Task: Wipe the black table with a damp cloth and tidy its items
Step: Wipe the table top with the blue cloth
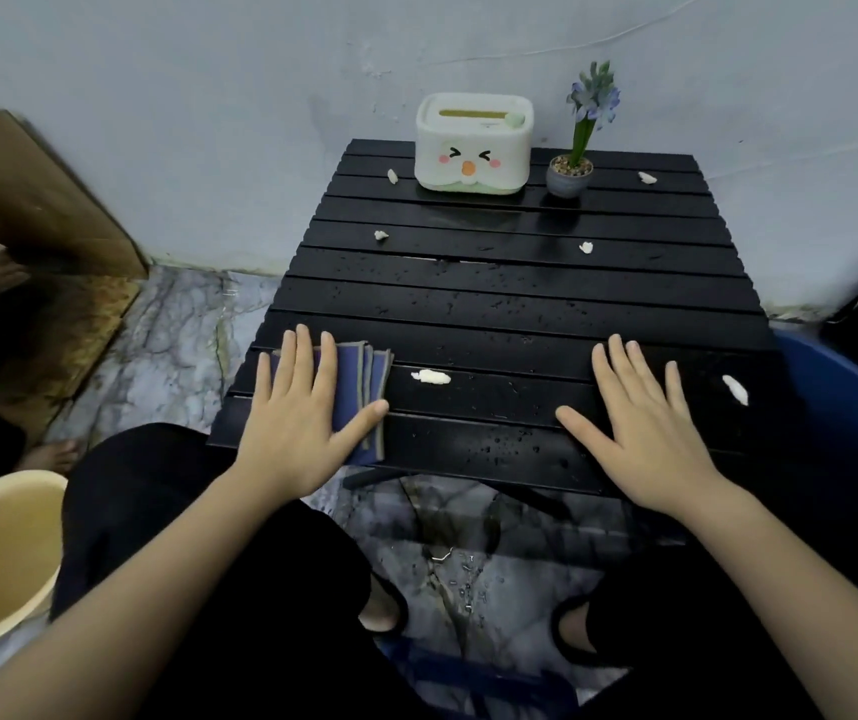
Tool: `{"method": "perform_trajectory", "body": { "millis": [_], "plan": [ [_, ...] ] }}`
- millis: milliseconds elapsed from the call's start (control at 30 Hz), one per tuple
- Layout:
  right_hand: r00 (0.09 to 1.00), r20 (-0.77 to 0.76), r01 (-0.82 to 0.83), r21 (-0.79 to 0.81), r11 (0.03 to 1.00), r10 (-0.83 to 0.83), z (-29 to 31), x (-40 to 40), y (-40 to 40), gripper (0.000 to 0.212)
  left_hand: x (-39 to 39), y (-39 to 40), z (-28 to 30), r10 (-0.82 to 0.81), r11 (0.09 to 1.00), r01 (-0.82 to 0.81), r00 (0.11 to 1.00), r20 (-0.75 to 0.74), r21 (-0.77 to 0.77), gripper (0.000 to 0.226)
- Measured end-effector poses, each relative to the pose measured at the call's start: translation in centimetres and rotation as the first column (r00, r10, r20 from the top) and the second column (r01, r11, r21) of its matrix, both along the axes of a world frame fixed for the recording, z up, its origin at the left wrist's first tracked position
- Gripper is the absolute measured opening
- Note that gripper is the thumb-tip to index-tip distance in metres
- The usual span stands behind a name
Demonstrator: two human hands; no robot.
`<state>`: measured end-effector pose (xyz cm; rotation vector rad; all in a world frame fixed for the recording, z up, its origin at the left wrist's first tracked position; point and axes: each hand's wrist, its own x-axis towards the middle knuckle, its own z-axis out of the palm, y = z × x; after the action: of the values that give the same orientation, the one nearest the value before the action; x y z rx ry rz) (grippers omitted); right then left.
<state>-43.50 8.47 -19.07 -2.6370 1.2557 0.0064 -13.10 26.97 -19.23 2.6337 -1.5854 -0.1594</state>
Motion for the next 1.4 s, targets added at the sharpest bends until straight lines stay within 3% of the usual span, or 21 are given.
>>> {"method": "perform_trajectory", "body": {
  "millis": [133, 333, 467, 533, 633, 700, 767, 833, 967, 1033, 1100, 1167, 1233, 1300, 1333, 1400],
  "plan": [
    [1.000, -0.018, 0.003, -0.035, 0.999, -0.004, -0.1, 0.2, 0.2, 0.096, -2.5, -2.4, -0.5, 0.053, 0.998, -0.051, 0.996, 0.067, -0.029, 0.087],
    [1.000, -0.028, 0.007, -0.061, 0.998, -0.009, -0.3, 0.3, 0.3, 0.096, -8.0, -9.2, -0.4, -0.090, 0.996, 0.091, 0.995, 0.032, -0.022, 0.073],
    [1.000, -0.016, 0.005, -0.068, 0.998, -0.006, -0.7, 0.2, 0.1, 0.092, -10.7, -13.7, 0.4, -0.331, 0.940, 0.319, 0.939, -0.094, -0.123, 0.061],
    [1.000, 0.008, 0.007, -0.065, 0.998, -0.007, -0.8, 0.1, -0.1, 0.089, -11.1, -14.9, 1.1, -0.372, 0.921, 0.328, 0.900, -0.228, -0.210, 0.054],
    [0.996, 0.084, 0.014, -0.031, 0.999, -0.012, -0.8, 0.0, -0.2, 0.086, -10.6, -15.6, 1.9, -0.186, 0.916, -0.062, 0.810, -0.556, -0.396, 0.037],
    [0.991, 0.132, 0.023, -0.003, 1.000, -0.023, -0.8, -0.2, -0.3, 0.085, -9.7, -15.7, 2.3, -0.095, 0.796, -0.380, 0.691, -0.717, -0.472, 0.038],
    [0.989, 0.146, 0.032, 0.001, 0.999, -0.032, -0.8, -0.2, -0.3, 0.085, -8.2, -15.6, 3.2, -0.048, 0.673, -0.613, 0.522, -0.851, -0.414, 0.039],
    [0.990, 0.135, 0.039, -0.008, 0.999, -0.037, -0.9, -0.2, -0.2, 0.087, -5.9, -15.4, 4.0, -0.033, 0.574, -0.739, 0.410, -0.911, -0.353, 0.034],
    [0.992, 0.123, 0.041, -0.022, 0.999, -0.038, -0.9, -0.1, -0.1, 0.088, 0.1, -13.6, 5.5, 0.077, 0.452, -0.838, 0.379, -0.922, -0.306, 0.031],
    [0.992, 0.125, 0.037, -0.028, 0.999, -0.034, -1.0, -0.1, -0.1, 0.086, 2.7, -12.3, 6.6, 0.171, 0.429, -0.844, 0.427, -0.888, -0.323, 0.032],
    [0.992, 0.125, 0.038, -0.036, 0.999, -0.033, -1.0, -0.1, -0.1, 0.085, 3.9, -11.1, 7.2, 0.264, 0.465, -0.806, 0.522, -0.811, -0.367, 0.031],
    [0.992, 0.125, 0.042, -0.040, 0.998, -0.037, -1.0, -0.1, -0.1, 0.085, 3.3, -10.4, 6.6, 0.143, 0.651, -0.655, 0.602, -0.786, -0.383, 0.030],
    [0.992, 0.119, 0.042, -0.039, 0.998, -0.037, -1.0, -0.1, -0.1, 0.086, 1.5, -9.4, 4.9, -0.076, 0.895, -0.309, 0.603, -0.794, -0.321, 0.043],
    [0.992, 0.119, 0.042, -0.036, 0.998, -0.037, -1.0, 0.0, -0.1, 0.086, 0.3, -8.8, 2.6, -0.232, 0.952, 0.039, 0.736, -0.636, -0.303, 0.060],
    [0.992, 0.119, 0.041, -0.037, 0.998, -0.037, -1.0, 0.0, -0.1, 0.086, -0.1, -8.7, 1.9, -0.255, 0.941, 0.094, 0.829, -0.498, -0.326, 0.062],
    [0.992, 0.119, 0.041, -0.040, 0.998, -0.036, -1.0, 0.0, -0.1, 0.086, -1.1, -9.0, 1.3, -0.118, 0.942, 0.029, 0.961, -0.252, -0.333, 0.062]
  ]
}}
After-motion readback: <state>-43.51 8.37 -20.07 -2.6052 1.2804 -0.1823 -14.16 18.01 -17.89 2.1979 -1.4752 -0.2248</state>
